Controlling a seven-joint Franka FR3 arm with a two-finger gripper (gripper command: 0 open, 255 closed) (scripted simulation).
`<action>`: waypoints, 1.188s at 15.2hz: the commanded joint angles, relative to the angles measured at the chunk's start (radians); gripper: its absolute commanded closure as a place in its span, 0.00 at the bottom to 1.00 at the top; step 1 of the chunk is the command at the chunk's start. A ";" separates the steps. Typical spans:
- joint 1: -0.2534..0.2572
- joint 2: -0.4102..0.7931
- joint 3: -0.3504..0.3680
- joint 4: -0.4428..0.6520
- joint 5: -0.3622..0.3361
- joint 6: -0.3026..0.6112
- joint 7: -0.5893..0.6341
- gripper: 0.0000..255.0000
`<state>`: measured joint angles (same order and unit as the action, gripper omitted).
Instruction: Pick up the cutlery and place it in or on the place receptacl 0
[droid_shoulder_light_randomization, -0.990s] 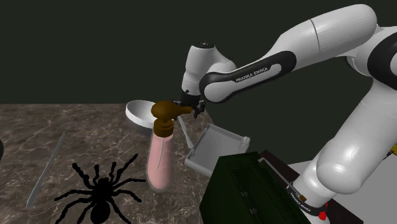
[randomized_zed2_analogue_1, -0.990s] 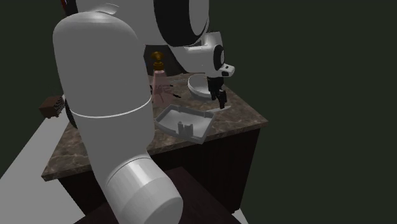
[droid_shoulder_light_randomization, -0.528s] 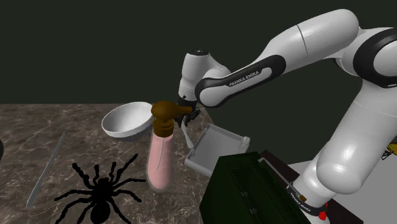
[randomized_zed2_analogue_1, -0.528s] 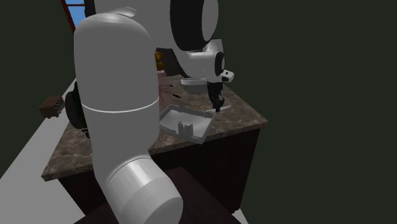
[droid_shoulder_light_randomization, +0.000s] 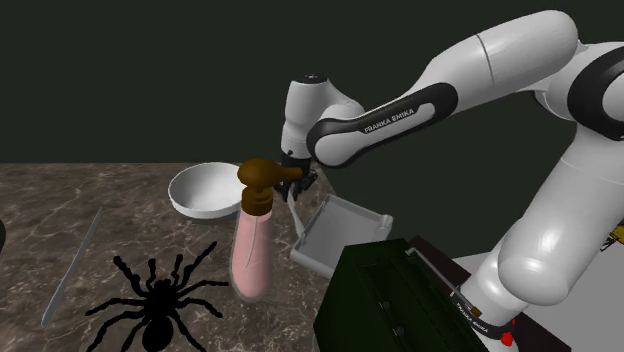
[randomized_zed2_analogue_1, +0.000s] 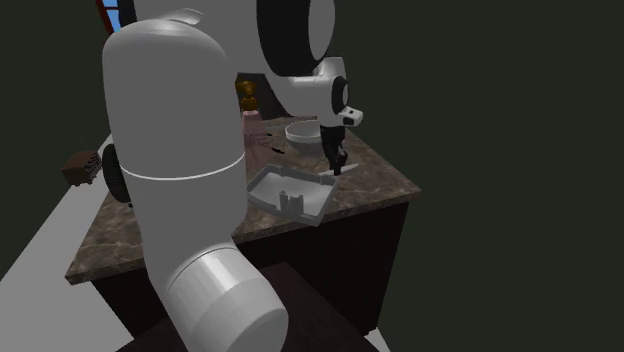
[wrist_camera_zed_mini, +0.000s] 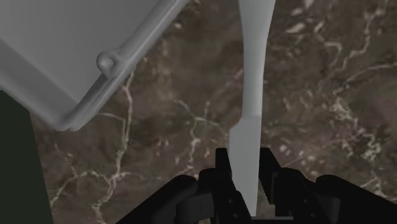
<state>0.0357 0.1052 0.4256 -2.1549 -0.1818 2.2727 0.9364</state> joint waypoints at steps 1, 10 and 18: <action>-0.002 -0.016 0.002 0.010 0.012 -0.026 -0.010 1.00; -0.005 -0.077 0.005 0.069 0.055 -0.137 -0.047 1.00; -0.007 -0.116 0.004 0.136 0.081 -0.239 -0.072 1.00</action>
<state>0.0293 -0.0026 0.4296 -2.0248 -0.1059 2.0484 0.8683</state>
